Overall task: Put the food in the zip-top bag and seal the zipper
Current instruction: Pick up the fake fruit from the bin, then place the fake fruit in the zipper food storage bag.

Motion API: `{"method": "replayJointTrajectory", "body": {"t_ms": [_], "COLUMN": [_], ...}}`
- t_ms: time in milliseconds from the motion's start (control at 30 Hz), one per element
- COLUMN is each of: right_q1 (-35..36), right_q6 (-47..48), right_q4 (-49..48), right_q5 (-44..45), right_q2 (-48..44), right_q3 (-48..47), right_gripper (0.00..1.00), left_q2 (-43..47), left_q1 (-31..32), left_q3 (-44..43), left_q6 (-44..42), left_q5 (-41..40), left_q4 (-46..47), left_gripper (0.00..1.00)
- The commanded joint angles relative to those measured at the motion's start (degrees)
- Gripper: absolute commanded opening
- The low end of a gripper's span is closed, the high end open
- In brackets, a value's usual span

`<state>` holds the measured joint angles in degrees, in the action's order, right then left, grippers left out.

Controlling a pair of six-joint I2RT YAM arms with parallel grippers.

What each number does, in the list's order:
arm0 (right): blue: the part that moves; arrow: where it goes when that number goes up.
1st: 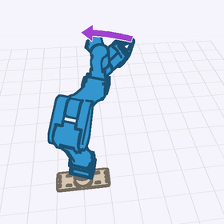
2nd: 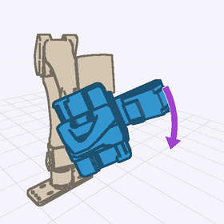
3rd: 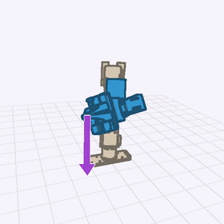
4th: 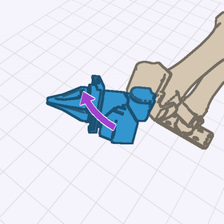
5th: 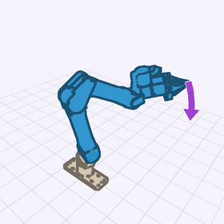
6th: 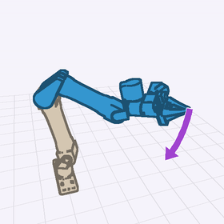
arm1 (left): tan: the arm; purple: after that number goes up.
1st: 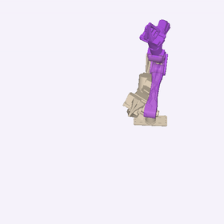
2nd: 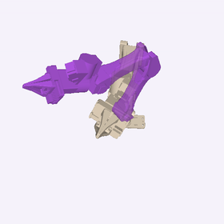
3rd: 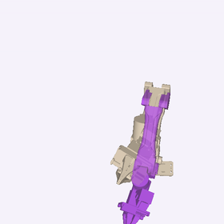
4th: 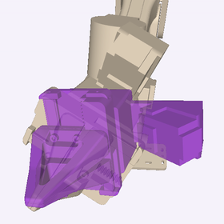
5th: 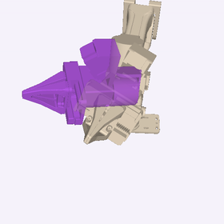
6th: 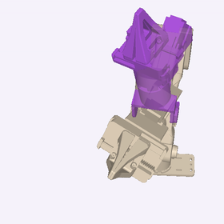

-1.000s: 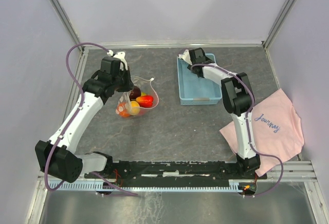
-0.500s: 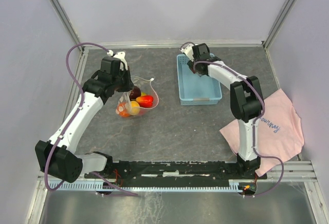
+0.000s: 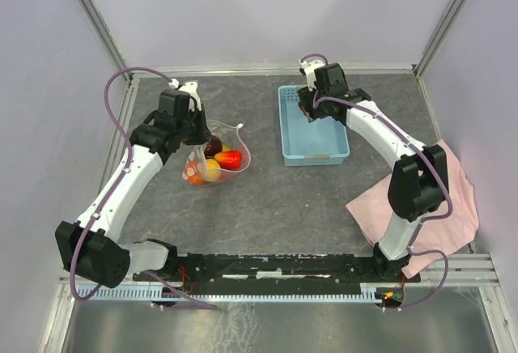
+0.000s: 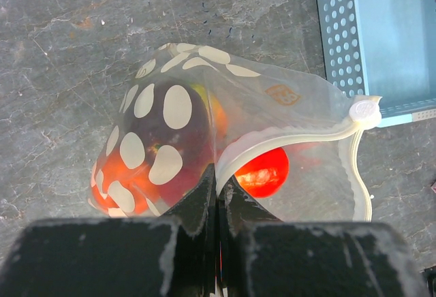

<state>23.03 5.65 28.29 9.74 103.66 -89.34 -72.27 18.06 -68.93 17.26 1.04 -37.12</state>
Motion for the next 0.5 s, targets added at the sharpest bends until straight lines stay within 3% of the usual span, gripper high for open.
{"method": "replayJointTrajectory", "body": {"t_ms": [0, 200, 467], "right_q1": [1.2, 3.6, 10.5], "right_q6": [-11.9, -19.4, -28.1], "right_q4": [2.7, 2.4, -6.4], "right_q5": [-9.0, -16.4, -25.6], "right_q2": [-5.6, -12.4, -18.5], "right_q3": [2.7, 7.3, 12.7], "right_gripper": [0.44, 0.44, 0.43], "left_q2": [0.4, 0.4, 0.3], "left_q1": [-0.3, -0.3, -0.3], "left_q3": [-1.0, -0.9, -0.9], "left_q6": [-1.3, -1.3, -1.3], "left_q5": [1.3, 1.9, 2.0], "left_q4": [2.2, 2.5, 2.5], "left_gripper": [0.03, 0.03, 0.03]}}
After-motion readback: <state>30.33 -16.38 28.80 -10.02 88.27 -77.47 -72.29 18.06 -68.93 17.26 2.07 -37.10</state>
